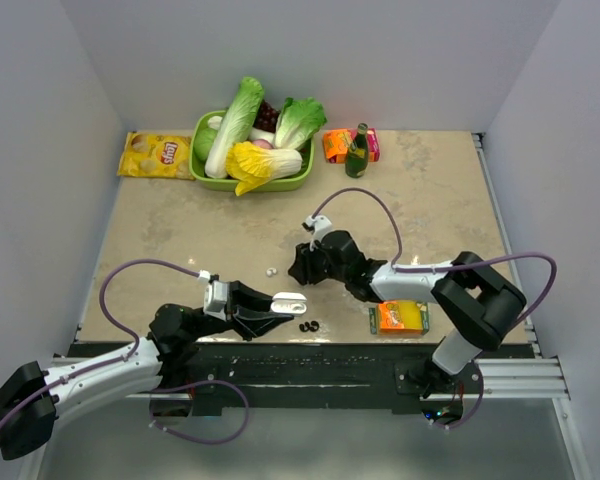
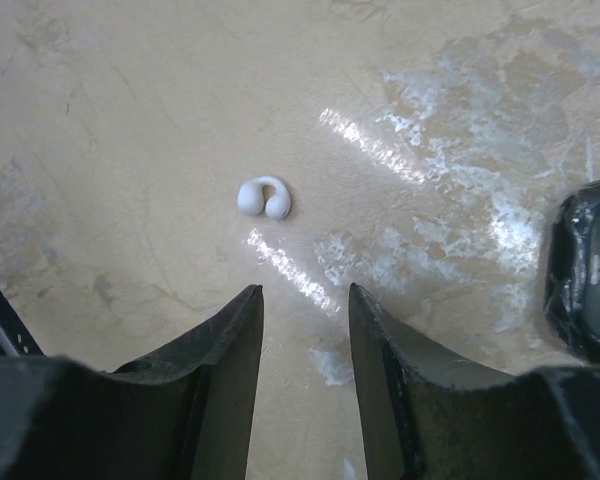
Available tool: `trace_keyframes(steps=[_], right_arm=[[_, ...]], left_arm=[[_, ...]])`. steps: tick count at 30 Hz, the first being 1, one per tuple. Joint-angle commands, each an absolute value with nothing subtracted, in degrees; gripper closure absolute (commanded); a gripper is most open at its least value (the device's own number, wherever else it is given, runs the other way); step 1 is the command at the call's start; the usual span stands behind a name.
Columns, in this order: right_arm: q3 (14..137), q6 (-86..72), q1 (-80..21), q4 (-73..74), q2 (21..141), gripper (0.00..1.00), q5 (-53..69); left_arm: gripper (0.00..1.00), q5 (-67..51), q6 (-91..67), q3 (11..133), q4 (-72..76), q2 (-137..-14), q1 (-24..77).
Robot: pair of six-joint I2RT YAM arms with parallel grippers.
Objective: Insert the wireless bluetooth earbuds into the charging case
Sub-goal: Pick up the earbud from the center of the board.
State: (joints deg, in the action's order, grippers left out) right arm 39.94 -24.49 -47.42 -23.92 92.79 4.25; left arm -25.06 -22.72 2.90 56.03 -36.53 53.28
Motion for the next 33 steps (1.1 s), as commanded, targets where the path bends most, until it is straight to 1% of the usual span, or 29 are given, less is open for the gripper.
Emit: trace_keyframes(steps=[1, 3, 12, 17, 22, 29, 33], right_arm=[[43.06, -22.15, -50.44, -22.15, 94.04, 0.59, 7.2], [44.03, -22.15, -51.76, -22.41, 95.53, 0.6, 6.68], [48.51, -22.41, -51.86, -22.5, 99.4, 0.61, 5.97], [52.28, -23.9, -51.94, -25.05, 103.09, 0.62, 12.46], [55.54, -25.83, -52.38, -26.63, 108.53, 0.62, 15.11], [59.15, -28.21, -52.38, -27.86, 113.11, 0.63, 14.15], [57.93, -28.04, -52.38, -27.16, 112.07, 0.63, 11.61]], left_arm=[[1.0, -24.52, -21.53, -3.17, 59.5, -37.0, 53.44], [1.0, -24.7, -21.71, -3.08, 59.68, -37.09, 53.44], [1.0, -23.91, -21.97, -3.34, 57.48, -34.37, 53.44], [1.0, -23.91, -22.06, -3.34, 57.57, -34.19, 53.44], [1.0, -24.17, -22.15, -3.16, 57.66, -34.19, 53.44], [1.0, -24.26, -22.06, -2.81, 56.25, -33.4, 53.44], [1.0, -24.17, -21.88, -2.64, 55.37, -32.87, 53.52]])
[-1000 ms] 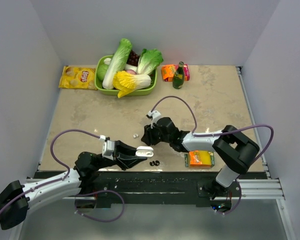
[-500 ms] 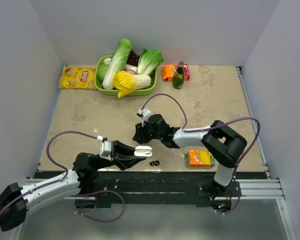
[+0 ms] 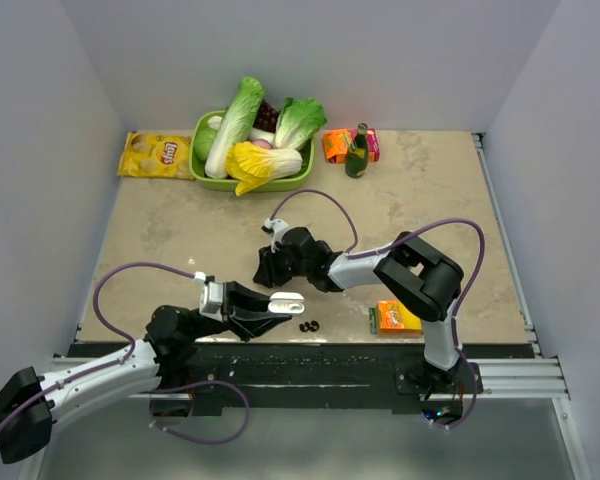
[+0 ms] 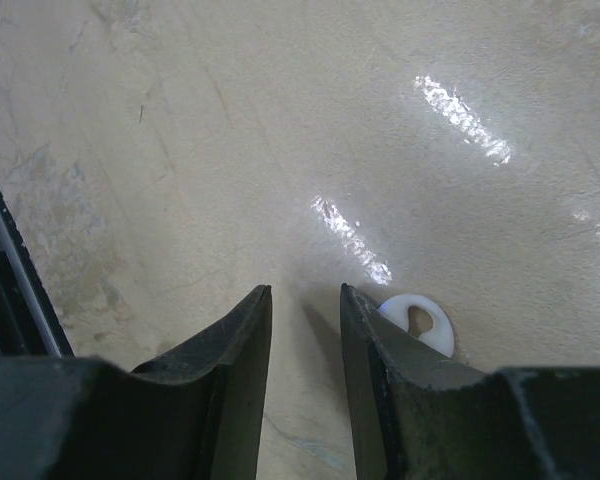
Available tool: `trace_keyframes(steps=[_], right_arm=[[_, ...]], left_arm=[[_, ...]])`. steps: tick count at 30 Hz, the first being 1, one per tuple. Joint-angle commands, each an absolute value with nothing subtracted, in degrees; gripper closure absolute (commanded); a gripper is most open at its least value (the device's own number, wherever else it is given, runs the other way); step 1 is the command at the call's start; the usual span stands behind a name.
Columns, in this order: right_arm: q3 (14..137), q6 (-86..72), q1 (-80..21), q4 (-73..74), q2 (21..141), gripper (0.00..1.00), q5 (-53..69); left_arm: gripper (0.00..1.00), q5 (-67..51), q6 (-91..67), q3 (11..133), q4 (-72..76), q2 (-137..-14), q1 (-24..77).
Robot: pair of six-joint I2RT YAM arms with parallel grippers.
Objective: Insert the wireless bluetooth earbuds into the charging case
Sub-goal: Pick up the earbud from the center of the board.
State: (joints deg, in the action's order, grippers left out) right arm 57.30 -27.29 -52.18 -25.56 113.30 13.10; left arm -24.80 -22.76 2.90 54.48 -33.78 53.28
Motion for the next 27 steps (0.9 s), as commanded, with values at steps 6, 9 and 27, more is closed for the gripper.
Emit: trace_keyframes(steps=[6, 9, 27], right_arm=[[53.71, -27.51, -51.95, -26.37, 108.99, 0.62, 7.21], [51.95, -27.69, -51.42, -26.81, 108.2, 0.62, 6.24], [46.58, -24.52, -50.98, -25.31, 98.09, 0.57, 2.46]], left_arm=[[1.0, -24.08, -21.88, -2.64, 56.07, -33.57, 53.44], [1.0, -24.43, -21.97, -2.64, 56.95, -34.36, 53.44], [1.0, -24.35, -22.32, -3.52, 58.01, -33.93, 53.44]])
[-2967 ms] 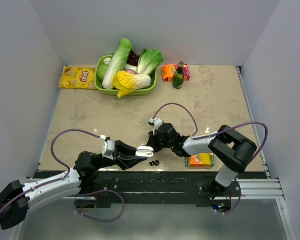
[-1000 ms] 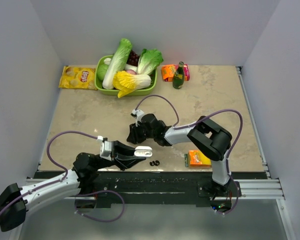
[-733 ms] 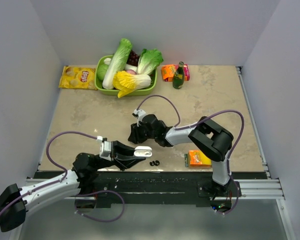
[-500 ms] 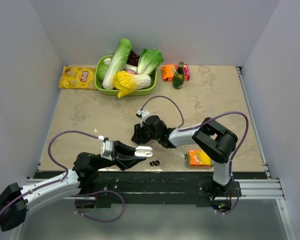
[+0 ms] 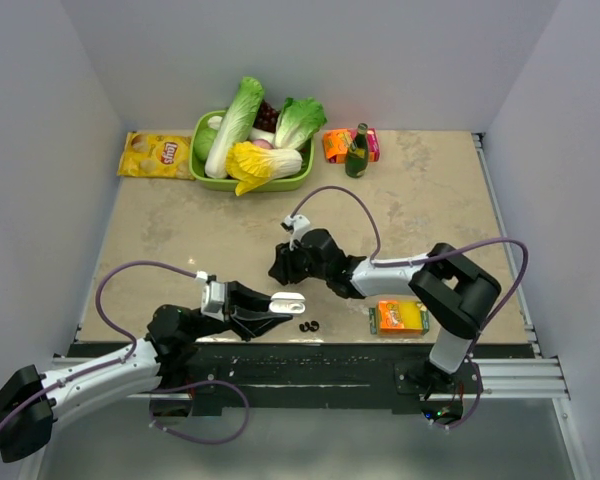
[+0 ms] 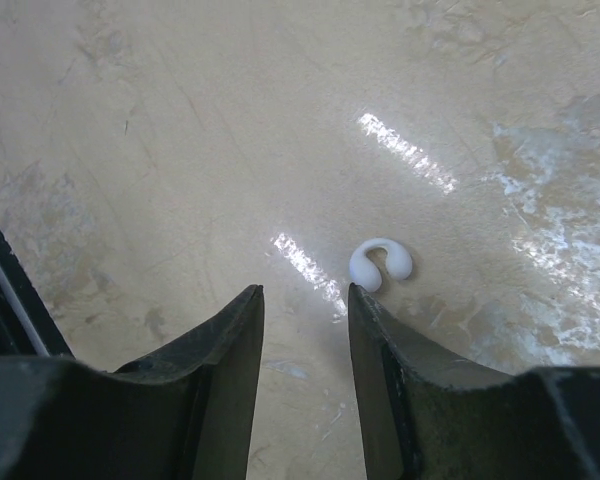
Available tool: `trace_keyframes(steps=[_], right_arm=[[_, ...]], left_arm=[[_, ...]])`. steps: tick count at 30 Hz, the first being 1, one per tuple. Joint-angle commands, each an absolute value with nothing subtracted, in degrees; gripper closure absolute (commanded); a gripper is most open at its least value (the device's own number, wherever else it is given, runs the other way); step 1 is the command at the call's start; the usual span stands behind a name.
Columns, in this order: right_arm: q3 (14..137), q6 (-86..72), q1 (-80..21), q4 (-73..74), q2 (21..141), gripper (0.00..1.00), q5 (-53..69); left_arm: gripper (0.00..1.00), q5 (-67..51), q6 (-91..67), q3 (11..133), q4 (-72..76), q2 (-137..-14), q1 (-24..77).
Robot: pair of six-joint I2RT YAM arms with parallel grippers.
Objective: Insert the wireless bluetooth earbuds into the charging case
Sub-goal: Pick up the earbud from the center of the board.
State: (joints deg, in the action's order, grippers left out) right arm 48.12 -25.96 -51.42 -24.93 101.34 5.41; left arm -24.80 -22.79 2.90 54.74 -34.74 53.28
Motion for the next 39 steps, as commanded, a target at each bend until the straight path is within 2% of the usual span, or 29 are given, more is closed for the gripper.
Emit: trace_keyframes(steps=[1, 5, 16, 39], right_arm=[[46.41, -24.35, -51.06, -25.66, 98.0, 0.56, 3.42], [48.25, -24.78, -51.33, -26.72, 100.1, 0.53, 8.34], [54.4, -25.84, -52.21, -25.4, 107.13, 0.56, 10.99], [47.64, -26.02, -49.66, -25.49, 104.07, 0.56, 4.48]], left_arm=[[1.0, -24.35, -22.41, -3.6, 58.01, -33.84, 53.44], [1.0, -24.35, -22.67, -3.78, 58.62, -33.75, 53.44], [1.0, -24.61, -23.2, -4.04, 59.15, -33.84, 53.44], [1.0, -24.52, -23.2, -4.48, 59.33, -33.93, 53.44]])
